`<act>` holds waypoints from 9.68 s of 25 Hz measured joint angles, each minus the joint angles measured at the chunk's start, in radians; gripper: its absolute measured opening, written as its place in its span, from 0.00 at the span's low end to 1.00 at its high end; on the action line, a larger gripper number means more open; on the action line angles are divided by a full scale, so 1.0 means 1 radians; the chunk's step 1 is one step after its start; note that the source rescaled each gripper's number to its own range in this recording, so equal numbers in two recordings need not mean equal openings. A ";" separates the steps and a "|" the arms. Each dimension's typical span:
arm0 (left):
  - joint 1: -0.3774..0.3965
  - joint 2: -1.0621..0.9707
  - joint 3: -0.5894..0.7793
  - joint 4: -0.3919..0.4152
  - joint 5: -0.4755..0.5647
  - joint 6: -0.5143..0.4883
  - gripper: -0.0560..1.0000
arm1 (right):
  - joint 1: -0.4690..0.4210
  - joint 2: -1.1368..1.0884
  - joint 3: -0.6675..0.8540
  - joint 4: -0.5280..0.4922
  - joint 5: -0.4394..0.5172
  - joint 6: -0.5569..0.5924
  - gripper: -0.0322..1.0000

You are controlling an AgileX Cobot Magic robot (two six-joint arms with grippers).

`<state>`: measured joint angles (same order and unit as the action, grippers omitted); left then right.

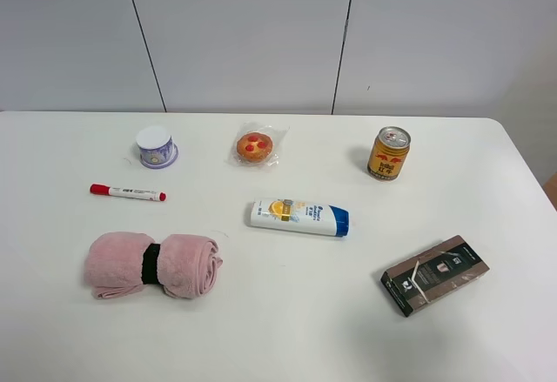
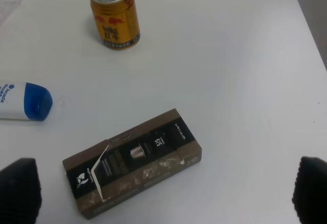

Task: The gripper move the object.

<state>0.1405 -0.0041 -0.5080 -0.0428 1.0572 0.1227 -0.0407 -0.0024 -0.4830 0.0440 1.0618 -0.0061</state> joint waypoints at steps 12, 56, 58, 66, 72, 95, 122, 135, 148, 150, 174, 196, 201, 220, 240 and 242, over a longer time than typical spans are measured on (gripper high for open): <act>0.000 0.000 0.000 0.000 0.000 0.000 1.00 | 0.000 0.000 0.000 0.000 0.000 0.000 1.00; -0.225 1.111 -0.625 -0.046 -0.091 -0.037 1.00 | 0.000 0.000 0.000 0.000 0.000 0.000 1.00; -0.311 1.206 -0.677 -0.033 -0.115 -0.060 1.00 | 0.000 0.000 0.000 0.000 0.000 0.000 1.00; -0.533 1.546 -0.871 -0.029 -0.282 -0.117 1.00 | 0.000 0.000 0.000 0.000 0.000 0.000 1.00; -0.615 1.743 -0.917 -0.070 -0.396 -0.131 1.00 | 0.000 0.000 0.000 0.000 0.000 0.000 1.00; -0.676 2.132 -0.960 0.022 -0.762 -0.186 1.00 | 0.000 0.000 0.000 0.000 0.000 0.000 1.00; -0.675 2.332 -1.111 0.023 -0.830 -0.292 1.00 | 0.000 0.000 0.000 0.003 0.000 0.000 1.00; -0.652 2.362 -1.111 0.023 -0.849 -0.295 0.96 | 0.000 0.000 0.000 0.003 0.000 0.000 1.00; -0.652 2.352 -1.111 0.023 -0.810 -0.295 0.06 | 0.000 0.000 0.000 0.003 0.000 0.000 1.00; -0.652 2.329 -1.111 0.023 -0.775 -0.295 0.06 | 0.000 0.000 0.000 0.003 0.000 0.000 1.00; -0.923 1.941 -1.109 -0.266 -0.103 0.439 0.06 | 0.000 0.000 0.000 0.003 0.000 0.000 1.00; -1.035 1.813 -0.458 -0.264 -0.728 0.551 0.06 | 0.000 0.000 0.000 0.003 0.000 0.000 1.00; -1.047 1.813 -0.451 -0.253 -0.748 0.587 0.06 | 0.000 0.000 0.000 0.003 0.000 0.000 1.00; -1.088 1.847 -0.451 -0.248 -0.796 0.834 0.06 | 0.000 0.000 0.000 0.003 0.000 0.000 1.00; -1.088 1.844 -0.454 -0.302 -0.782 0.814 0.85 | 0.000 0.000 0.000 0.003 0.000 0.000 1.00; -1.088 1.831 -0.470 -0.302 -0.762 0.721 0.85 | 0.000 0.000 0.000 0.003 0.000 0.000 1.00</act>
<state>-0.9478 1.8268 -0.9781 -0.3452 0.2951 0.8439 -0.0407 -0.0024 -0.4830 0.0470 1.0618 -0.0061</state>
